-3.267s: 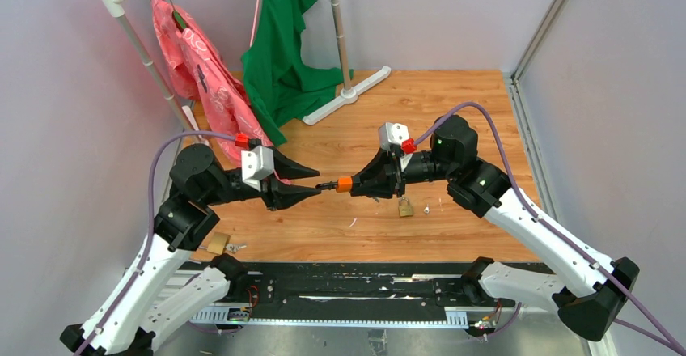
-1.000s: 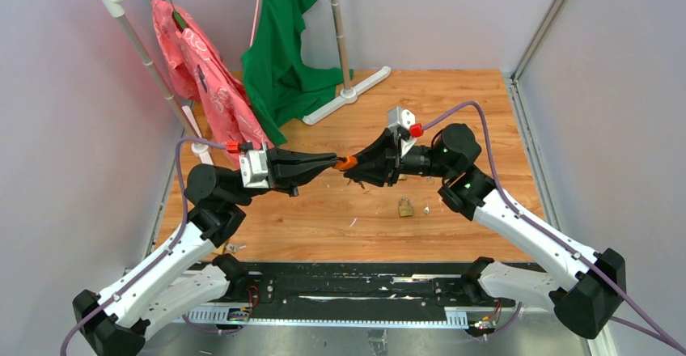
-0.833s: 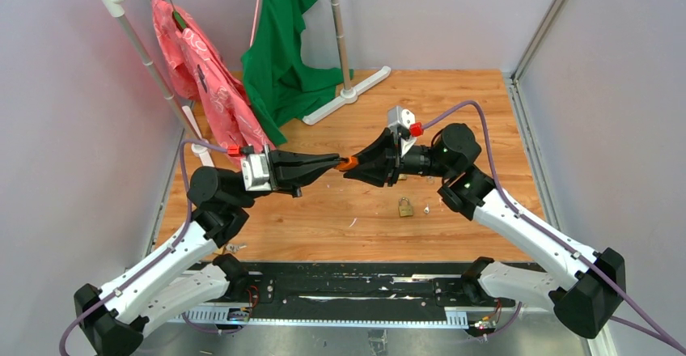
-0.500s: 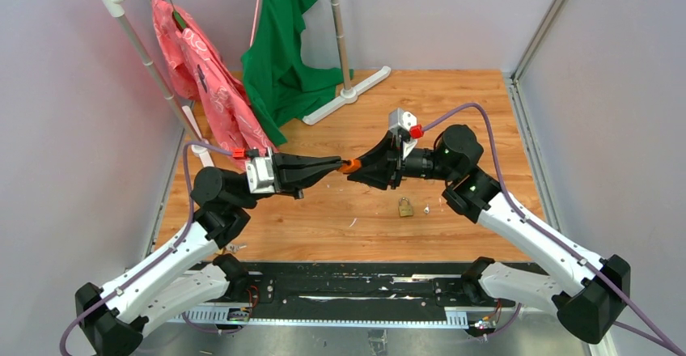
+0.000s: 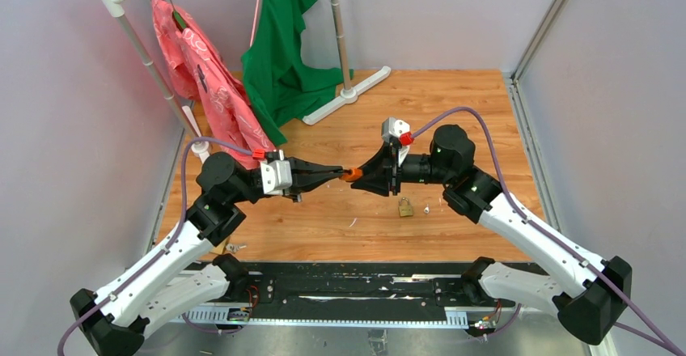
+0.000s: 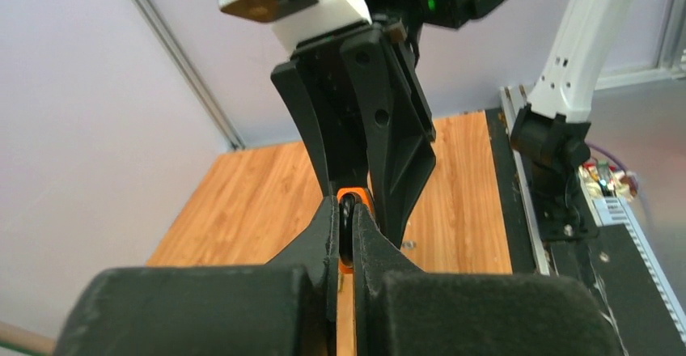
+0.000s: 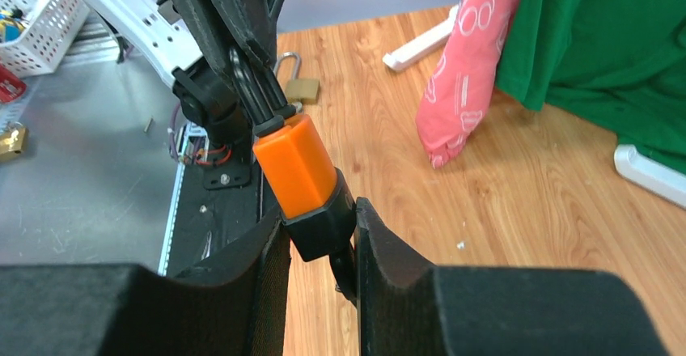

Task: Lock with the key
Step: Lock the lock.

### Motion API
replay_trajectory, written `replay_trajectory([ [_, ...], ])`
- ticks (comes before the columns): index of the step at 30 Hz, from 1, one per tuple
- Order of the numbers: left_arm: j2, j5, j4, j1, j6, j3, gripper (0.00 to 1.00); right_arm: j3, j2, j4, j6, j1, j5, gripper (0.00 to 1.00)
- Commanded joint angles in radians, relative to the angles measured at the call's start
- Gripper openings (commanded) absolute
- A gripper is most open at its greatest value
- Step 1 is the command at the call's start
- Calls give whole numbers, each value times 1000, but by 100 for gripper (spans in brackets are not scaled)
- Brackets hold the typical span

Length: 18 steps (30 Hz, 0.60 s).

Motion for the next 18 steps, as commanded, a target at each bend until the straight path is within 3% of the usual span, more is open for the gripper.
replay_trajectory([
  [1, 41, 146, -379, 6, 47, -39, 0, 134, -67, 83, -40, 9, 28, 0],
  [9, 44, 149, -389, 11, 47, -28, 0, 131, -59, 70, -61, 9, 32, 0],
  [18, 86, 115, -101, -13, -136, -146, 0, 94, -55, 271, 56, 14, 68, 0],
])
